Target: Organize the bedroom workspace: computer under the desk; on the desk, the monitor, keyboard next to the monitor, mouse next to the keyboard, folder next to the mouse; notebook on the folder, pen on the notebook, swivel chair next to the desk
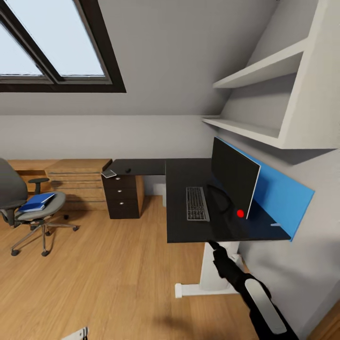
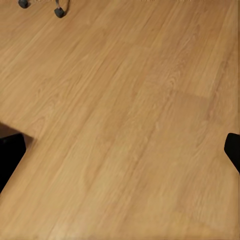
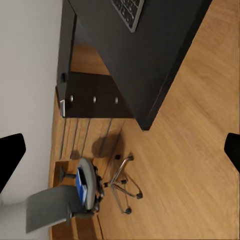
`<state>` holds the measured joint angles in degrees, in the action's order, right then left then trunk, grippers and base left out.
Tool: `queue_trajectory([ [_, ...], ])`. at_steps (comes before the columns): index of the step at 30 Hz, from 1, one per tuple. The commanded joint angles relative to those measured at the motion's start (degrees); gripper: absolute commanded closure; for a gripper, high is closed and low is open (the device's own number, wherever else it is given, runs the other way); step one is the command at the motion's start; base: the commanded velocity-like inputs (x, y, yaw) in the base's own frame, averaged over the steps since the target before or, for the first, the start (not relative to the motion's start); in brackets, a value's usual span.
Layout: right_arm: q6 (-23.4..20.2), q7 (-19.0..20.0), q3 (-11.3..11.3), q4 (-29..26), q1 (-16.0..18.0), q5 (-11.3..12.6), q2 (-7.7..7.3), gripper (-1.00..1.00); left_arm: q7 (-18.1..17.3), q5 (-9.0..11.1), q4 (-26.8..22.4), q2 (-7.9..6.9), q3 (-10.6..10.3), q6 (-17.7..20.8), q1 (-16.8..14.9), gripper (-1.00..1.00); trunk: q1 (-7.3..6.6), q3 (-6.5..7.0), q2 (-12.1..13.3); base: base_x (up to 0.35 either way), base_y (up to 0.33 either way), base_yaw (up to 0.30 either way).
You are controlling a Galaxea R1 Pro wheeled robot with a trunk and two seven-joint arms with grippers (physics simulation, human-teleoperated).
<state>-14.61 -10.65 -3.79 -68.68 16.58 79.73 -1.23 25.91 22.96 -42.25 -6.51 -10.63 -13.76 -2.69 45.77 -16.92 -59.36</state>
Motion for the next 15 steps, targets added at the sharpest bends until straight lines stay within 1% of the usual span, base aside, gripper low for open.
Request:
queue_trajectory([
  [1,0.8,-0.4,-0.3,-0.1,0.0,-1.3,0.70,-1.00,0.4,0.6,-0.1,-0.10,-0.5,-0.4,0.0,-1.00,-0.22,0.11,0.4,-0.015,0.000,0.000],
  [2,2.3,-0.5,-0.9,0.0,0.0,-4.7,2.17,-1.00,0.5,0.6,-0.2,-0.09,-0.5,-0.4,0.0,-1.00,-0.44,0.29,0.8,-0.010,0.000,0.000],
  [3,2.9,-0.5,-1.2,0.1,0.0,-6.6,2.87,-1.00,0.5,0.6,-0.3,-0.09,-0.5,-0.4,0.0,-1.00,-0.66,0.47,1.2,-0.008,0.000,0.000],
  [5,4.7,-0.4,-2.7,1.1,0.0,-14.4,5.25,-1.00,0.5,0.6,-0.4,-0.09,-0.5,-0.4,0.0,-1.00,-1.10,0.83,2.0,-0.004,0.000,0.000],
  [7,5.7,-0.4,-3.5,2.2,0.0,-18.3,5.94,-1.00,0.5,0.6,-0.3,-0.09,-0.5,-0.3,0.0,-1.00,-1.54,1.19,2.8,-0.002,0.000,0.000],
  [8,7.1,-0.4,-4.1,3.7,0.0,-22.2,6.39,-1.00,0.4,0.6,-0.2,-0.04,-0.6,-0.1,0.0,-1.00,-1.76,1.37,3.2,-0.001,0.000,0.000],
  [10,8.9,-0.3,-4.5,5.3,0.0,-25.7,6.68,-1.00,0.4,0.6,-0.1,0.12,-0.6,0.0,0.0,-1.00,-2.20,1.73,4.0,-0.001,0.000,0.000],
  [11,11.0,-0.2,-4.9,6.9,0.0,-28.7,6.87,-1.00,0.4,0.7,0.0,0.37,-0.6,0.1,0.0,-1.00,-2.42,1.91,4.4,0.000,0.000,0.000],
  [13,13.1,-0.1,-5.1,8.6,0.0,-31.0,6.99,-1.00,0.4,0.7,0.1,0.60,-0.6,0.2,0.0,-1.00,-2.86,2.26,5.2,0.000,0.000,0.000],
  [14,15.0,-0.1,-5.2,10.4,-0.1,-32.5,7.07,-1.00,0.3,0.7,0.3,0.77,-0.6,0.3,0.0,-1.00,-3.08,2.44,5.6,0.000,0.000,0.000],
  [15,15.8,0.0,-5.2,11.5,-0.1,-33.0,7.08,-1.00,0.3,0.7,0.5,0.82,-0.6,0.4,0.0,-1.00,-3.30,2.62,6.0,0.000,0.000,0.000],
])
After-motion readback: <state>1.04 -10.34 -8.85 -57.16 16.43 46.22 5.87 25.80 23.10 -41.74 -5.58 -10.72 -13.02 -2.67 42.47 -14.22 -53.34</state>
